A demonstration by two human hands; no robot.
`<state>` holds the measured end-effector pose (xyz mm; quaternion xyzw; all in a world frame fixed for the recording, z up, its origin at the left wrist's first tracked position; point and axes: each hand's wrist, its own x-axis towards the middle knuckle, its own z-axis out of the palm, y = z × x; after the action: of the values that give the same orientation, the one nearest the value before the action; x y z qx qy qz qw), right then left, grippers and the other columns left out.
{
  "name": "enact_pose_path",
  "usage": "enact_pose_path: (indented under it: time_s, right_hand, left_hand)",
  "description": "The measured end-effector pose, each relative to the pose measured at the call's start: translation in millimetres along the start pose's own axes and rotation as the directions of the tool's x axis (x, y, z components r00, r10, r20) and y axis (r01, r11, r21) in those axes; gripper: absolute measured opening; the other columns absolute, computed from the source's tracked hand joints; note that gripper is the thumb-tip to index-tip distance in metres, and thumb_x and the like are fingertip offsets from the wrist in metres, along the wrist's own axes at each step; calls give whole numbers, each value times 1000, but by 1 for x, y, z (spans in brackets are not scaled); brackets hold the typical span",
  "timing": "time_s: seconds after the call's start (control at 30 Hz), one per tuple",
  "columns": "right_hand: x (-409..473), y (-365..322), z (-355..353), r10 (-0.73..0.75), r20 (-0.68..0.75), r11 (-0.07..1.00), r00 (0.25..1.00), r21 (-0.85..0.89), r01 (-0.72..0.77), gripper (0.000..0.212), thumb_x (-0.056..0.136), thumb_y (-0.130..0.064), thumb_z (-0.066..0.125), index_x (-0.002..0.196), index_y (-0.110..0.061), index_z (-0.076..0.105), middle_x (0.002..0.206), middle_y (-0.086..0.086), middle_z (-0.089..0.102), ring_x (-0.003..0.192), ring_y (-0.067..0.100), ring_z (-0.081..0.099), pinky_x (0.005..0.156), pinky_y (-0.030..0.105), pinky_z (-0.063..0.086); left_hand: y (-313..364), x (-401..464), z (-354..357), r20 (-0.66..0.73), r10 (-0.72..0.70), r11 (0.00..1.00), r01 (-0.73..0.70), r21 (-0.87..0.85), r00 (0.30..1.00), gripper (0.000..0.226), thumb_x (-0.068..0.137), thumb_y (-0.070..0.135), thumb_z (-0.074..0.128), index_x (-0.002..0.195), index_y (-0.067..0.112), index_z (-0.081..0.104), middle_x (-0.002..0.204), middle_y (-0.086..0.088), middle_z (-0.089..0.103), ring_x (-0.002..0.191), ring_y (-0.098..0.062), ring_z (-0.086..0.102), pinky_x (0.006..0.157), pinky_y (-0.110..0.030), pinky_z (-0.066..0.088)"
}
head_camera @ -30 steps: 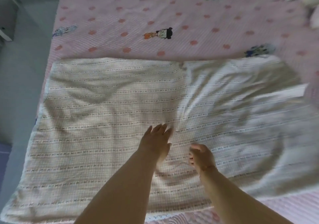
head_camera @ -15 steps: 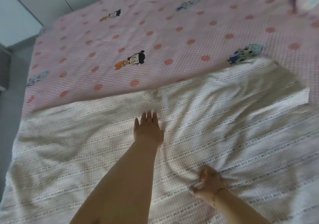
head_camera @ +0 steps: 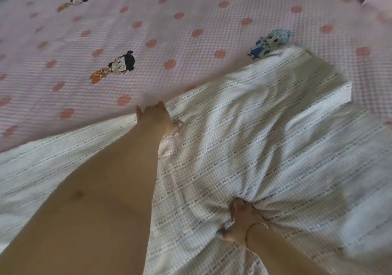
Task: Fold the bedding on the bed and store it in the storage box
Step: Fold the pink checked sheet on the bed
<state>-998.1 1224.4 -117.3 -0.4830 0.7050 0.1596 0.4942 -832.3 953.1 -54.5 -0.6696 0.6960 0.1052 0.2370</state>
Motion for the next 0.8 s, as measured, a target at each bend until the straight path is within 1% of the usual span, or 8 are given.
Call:
enact_pose_path:
  time_s: [0.07,0.13,0.23,0.33,0.43,0.5,0.63,0.8]
  right_hand:
    - [12,-17,-12,-5,-1,999,1000,43,5,91,70,-67,64,136,-16,29,140,7,36,128,28,40,104,43,39]
    - [17,-29,-18,87,22,996,996,-1,-87,103,72,-71,59,146,-13,16,147,10,29,133,31,35,107,44,37]
    - [18,-34,-19,152,73,988,986,14,-153,115,71,-74,57,150,-12,3,153,11,21,137,34,29,108,45,36]
    - [22,-41,-20,189,84,981,978,21,-191,119,68,-79,54,150,-9,3,152,13,22,134,33,33,106,42,38]
    - [6,-41,-27,146,75,986,986,69,-151,103,78,-74,50,147,-7,15,143,16,35,129,31,40,93,35,40]
    - [-5,-37,-26,95,19,981,995,170,-97,91,84,-63,53,147,-6,20,147,17,32,135,32,35,102,38,36]
    - [-22,-27,2,136,-150,923,979,378,-70,92,60,-65,69,135,-22,40,143,4,39,131,29,36,107,45,37]
    - [-69,-1,37,335,-346,788,876,613,-59,20,74,-41,64,87,-28,57,98,-3,63,101,24,60,86,40,52]
  left_hand:
    - [0,-6,3,-62,65,997,-67,-41,996,85,86,68,50,142,7,35,121,-9,61,120,-31,52,116,-47,22]
    - [-2,-16,7,-51,102,978,-109,-177,993,74,86,63,54,133,7,46,116,-8,62,109,-30,57,100,-41,42]
    - [-1,-37,14,41,109,958,-94,-271,993,86,83,71,52,141,9,42,142,-11,49,127,-33,48,107,-46,38]
    - [-1,-66,23,138,126,939,-73,-336,982,101,66,82,59,138,11,47,142,-7,50,128,-31,48,109,-42,35]
    - [-2,-99,32,216,187,881,-66,-469,958,85,63,61,80,122,5,55,124,-7,60,110,-26,56,100,-41,46]
    - [0,-126,38,244,202,880,-66,-471,949,66,67,48,84,107,3,58,110,-9,63,98,-24,58,91,-35,48]
    - [6,-184,51,333,171,841,38,-539,927,68,62,46,88,102,3,52,97,-12,61,92,-22,56,85,-31,46]
    - [19,-238,61,514,201,760,199,-619,834,73,69,41,84,127,9,53,122,-5,60,104,-20,55,97,-34,39]
